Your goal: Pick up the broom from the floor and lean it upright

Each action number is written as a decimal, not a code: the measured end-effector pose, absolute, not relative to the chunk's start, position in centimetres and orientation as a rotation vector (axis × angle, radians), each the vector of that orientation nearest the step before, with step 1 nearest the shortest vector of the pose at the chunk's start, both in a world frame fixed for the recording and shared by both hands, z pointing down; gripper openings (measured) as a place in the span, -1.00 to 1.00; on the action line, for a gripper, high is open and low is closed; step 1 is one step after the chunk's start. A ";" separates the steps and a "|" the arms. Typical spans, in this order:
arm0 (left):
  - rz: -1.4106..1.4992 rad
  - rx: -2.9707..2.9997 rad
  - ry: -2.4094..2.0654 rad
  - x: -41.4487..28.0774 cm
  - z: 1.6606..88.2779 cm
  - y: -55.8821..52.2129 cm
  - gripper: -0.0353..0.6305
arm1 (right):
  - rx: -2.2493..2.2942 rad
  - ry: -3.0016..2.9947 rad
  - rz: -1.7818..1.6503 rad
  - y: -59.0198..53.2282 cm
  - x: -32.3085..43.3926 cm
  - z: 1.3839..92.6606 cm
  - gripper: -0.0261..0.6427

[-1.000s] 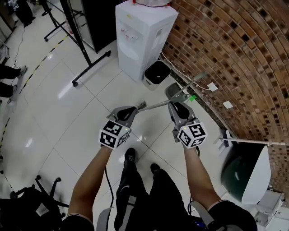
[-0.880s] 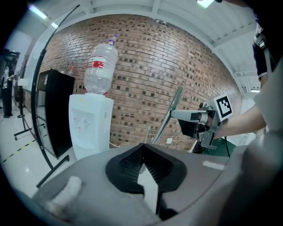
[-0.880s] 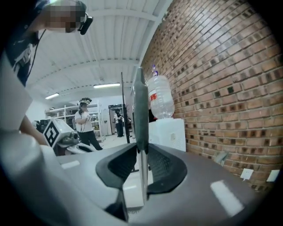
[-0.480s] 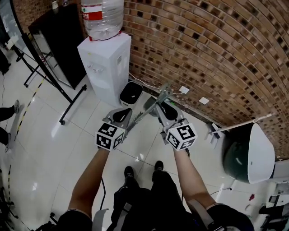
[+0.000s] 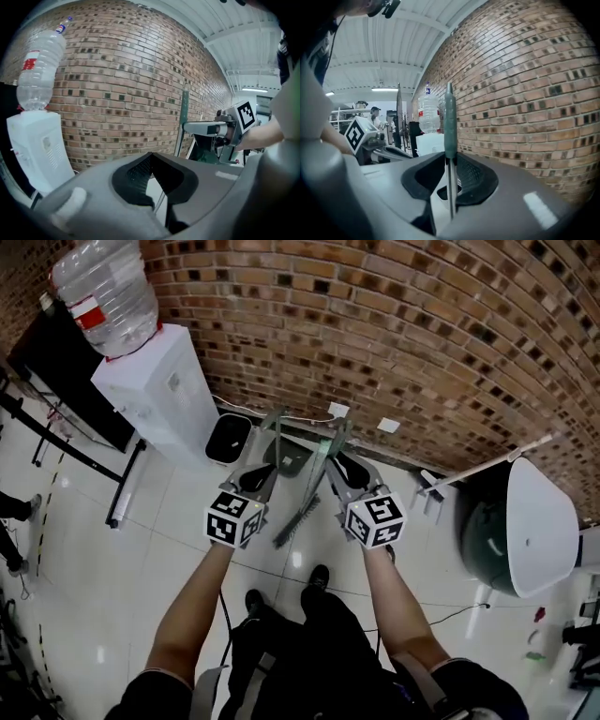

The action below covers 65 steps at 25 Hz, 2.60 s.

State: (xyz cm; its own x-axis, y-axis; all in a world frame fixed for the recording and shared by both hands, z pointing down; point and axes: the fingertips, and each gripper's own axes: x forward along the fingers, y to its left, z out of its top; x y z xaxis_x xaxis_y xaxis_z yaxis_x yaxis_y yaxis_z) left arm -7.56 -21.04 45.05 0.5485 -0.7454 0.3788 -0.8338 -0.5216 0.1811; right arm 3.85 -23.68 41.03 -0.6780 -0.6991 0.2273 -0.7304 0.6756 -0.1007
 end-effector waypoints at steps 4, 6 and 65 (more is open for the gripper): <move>0.414 2.465 -1.248 -1.5 45.8 -23.3 -0.90 | 1.224 -2.685 0.316 -25.6 10.8 41.9 -0.68; 0.427 2.470 -1.223 1.2 46.1 -24.4 -0.90 | 1.247 -2.666 0.329 -26.6 13.6 42.4 -0.68; 0.343 2.216 -1.279 9.1 58.3 -52.9 -0.90 | 0.962 -2.463 0.665 -62.6 16.5 64.9 -0.09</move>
